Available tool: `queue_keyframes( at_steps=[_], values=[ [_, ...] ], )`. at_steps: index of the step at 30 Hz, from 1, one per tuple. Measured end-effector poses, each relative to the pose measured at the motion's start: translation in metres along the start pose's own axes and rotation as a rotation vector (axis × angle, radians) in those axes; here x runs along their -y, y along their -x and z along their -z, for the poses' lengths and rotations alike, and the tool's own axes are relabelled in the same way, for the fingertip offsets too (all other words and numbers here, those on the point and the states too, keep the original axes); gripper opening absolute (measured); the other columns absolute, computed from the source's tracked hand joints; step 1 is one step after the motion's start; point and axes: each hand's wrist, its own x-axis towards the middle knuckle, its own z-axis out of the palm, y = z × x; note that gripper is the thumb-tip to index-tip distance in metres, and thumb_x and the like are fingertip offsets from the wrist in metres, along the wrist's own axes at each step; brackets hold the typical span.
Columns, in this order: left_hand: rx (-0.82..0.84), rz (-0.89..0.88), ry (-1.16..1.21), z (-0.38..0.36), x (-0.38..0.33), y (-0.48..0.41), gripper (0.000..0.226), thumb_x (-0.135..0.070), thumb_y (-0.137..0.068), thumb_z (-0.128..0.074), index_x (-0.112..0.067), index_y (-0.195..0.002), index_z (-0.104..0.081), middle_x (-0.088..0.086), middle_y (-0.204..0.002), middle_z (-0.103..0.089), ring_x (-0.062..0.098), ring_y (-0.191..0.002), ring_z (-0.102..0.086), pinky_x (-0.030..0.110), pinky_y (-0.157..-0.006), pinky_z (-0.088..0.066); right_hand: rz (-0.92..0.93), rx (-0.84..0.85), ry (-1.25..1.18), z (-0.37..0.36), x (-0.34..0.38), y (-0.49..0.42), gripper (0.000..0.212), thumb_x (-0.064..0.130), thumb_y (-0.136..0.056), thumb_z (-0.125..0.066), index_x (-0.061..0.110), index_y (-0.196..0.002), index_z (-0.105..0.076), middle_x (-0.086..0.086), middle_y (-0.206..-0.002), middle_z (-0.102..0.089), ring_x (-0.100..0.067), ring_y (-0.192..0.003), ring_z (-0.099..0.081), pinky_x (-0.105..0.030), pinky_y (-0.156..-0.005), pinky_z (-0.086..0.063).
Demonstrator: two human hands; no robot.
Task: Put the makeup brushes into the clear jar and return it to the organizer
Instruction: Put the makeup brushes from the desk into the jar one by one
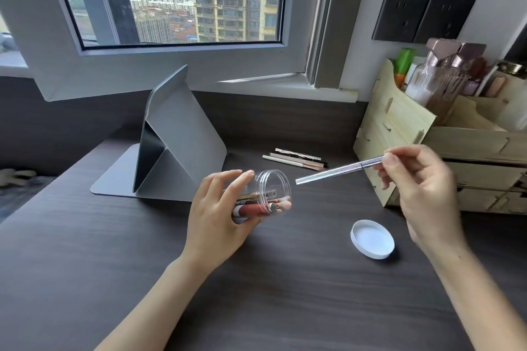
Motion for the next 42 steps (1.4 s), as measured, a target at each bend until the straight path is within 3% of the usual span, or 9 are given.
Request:
queue_keyframes(
  at_steps=[6,14,20,22,25,29,34,38,42],
  values=[
    [-0.001,0.002,0.000,0.000,-0.002,0.001,0.068,-0.037,-0.065,-0.079,-0.019,-0.123,-0.048,0.010,-0.116,-0.063,0.022,-0.107,-0.051,0.029,-0.091,-0.042,0.109,0.072,0.013,-0.035,0.029,0.036,0.005,0.015,-0.085,-0.061,0.019,-0.085,-0.059,-0.004,-0.067,-0.062,-0.009,-0.058,-0.058,-0.012,-0.060,-0.047],
    [0.005,0.012,0.048,0.003,-0.003,0.002,0.069,-0.036,-0.066,-0.080,-0.016,-0.125,-0.049,0.008,-0.118,-0.060,0.020,-0.109,-0.050,0.012,-0.098,-0.031,0.053,0.242,0.117,-0.089,0.003,0.049,0.007,0.018,-0.081,-0.065,0.020,-0.087,-0.061,0.011,-0.081,-0.067,-0.007,-0.080,-0.066,-0.024,-0.072,-0.054],
    [0.007,0.032,0.064,0.004,-0.003,0.001,0.065,-0.045,-0.072,-0.069,-0.018,-0.126,-0.048,0.008,-0.120,-0.060,0.019,-0.111,-0.049,0.010,-0.100,-0.028,0.301,0.375,0.442,-0.090,-0.009,0.047,0.016,0.025,-0.084,-0.059,0.018,-0.090,-0.073,0.002,-0.081,-0.066,-0.005,-0.081,-0.056,-0.010,-0.073,-0.043],
    [-0.009,0.040,0.068,0.003,-0.002,0.001,0.066,-0.044,-0.070,-0.072,-0.018,-0.126,-0.048,0.008,-0.120,-0.060,0.020,-0.111,-0.049,0.011,-0.099,-0.030,0.191,0.382,0.303,-0.085,-0.005,0.041,0.015,0.020,-0.088,-0.058,0.018,-0.092,-0.073,0.002,-0.085,-0.067,-0.004,-0.083,-0.060,-0.011,-0.076,-0.043],
    [-0.035,0.068,0.076,0.003,-0.002,-0.001,0.069,-0.042,-0.067,-0.078,-0.018,-0.125,-0.049,0.006,-0.119,-0.060,0.019,-0.109,-0.050,0.011,-0.098,-0.031,-0.098,0.180,0.076,-0.071,-0.018,0.005,0.018,0.008,-0.092,-0.053,0.011,-0.090,-0.070,0.002,-0.087,-0.070,0.001,-0.082,-0.063,-0.011,-0.075,-0.045],
    [-0.056,0.087,0.088,0.003,-0.004,-0.002,0.070,-0.043,-0.066,-0.079,-0.019,-0.124,-0.048,0.006,-0.118,-0.060,0.017,-0.109,-0.049,0.009,-0.097,-0.031,-0.201,0.163,0.563,-0.057,-0.083,-0.049,0.018,0.014,-0.090,-0.053,0.013,-0.100,-0.068,-0.006,-0.095,-0.072,-0.022,-0.094,-0.064,-0.035,-0.084,-0.051],
    [-0.058,0.081,0.091,0.004,-0.004,-0.002,0.066,-0.049,-0.070,-0.071,-0.019,-0.124,-0.048,0.006,-0.118,-0.060,0.018,-0.109,-0.050,0.009,-0.098,-0.030,-0.064,0.322,1.070,-0.064,-0.125,-0.077,0.018,0.021,-0.087,-0.057,0.014,-0.096,-0.071,-0.010,-0.104,-0.069,-0.033,-0.102,-0.053,-0.037,-0.084,-0.043],
    [-0.068,0.091,0.098,0.004,-0.003,-0.003,0.064,-0.050,-0.071,-0.070,-0.018,-0.123,-0.049,0.006,-0.117,-0.061,0.017,-0.109,-0.050,0.009,-0.098,-0.030,-0.029,0.438,1.274,-0.072,-0.133,-0.082,0.020,0.029,-0.087,-0.058,0.015,-0.094,-0.070,-0.010,-0.105,-0.069,-0.032,-0.100,-0.054,-0.038,-0.085,-0.043],
    [-0.069,0.089,0.097,0.003,-0.003,-0.003,0.065,-0.048,-0.070,-0.071,-0.019,-0.124,-0.049,0.005,-0.117,-0.060,0.018,-0.108,-0.050,0.010,-0.097,-0.032,-0.029,0.465,1.266,-0.073,-0.136,-0.080,0.021,0.027,-0.089,-0.055,0.014,-0.095,-0.070,-0.011,-0.105,-0.068,-0.032,-0.101,-0.054,-0.037,-0.083,-0.043]
  ],
)
